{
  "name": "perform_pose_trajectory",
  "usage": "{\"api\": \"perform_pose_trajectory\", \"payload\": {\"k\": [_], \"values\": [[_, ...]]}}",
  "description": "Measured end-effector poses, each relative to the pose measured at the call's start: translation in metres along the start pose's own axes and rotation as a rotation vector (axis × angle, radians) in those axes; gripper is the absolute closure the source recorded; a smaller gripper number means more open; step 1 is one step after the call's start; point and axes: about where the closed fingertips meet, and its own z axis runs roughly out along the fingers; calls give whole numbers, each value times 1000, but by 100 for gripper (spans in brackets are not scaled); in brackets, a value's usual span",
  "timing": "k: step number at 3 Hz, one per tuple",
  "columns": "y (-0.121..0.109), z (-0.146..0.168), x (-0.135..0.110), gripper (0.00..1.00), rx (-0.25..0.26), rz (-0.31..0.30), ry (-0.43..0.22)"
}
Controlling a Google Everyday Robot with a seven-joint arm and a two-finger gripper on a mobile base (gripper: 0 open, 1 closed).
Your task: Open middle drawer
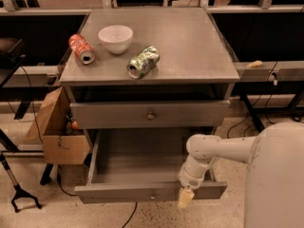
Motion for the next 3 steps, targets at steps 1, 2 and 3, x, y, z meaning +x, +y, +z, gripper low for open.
{"api": "perform_pose_trajectory", "payload": {"k": [1,2,3], "values": [[-7,-2,-1,65,0,0,0],[-12,-5,-3,89,0,0,0],[-13,-6,-3,100,0,0,0]]}}
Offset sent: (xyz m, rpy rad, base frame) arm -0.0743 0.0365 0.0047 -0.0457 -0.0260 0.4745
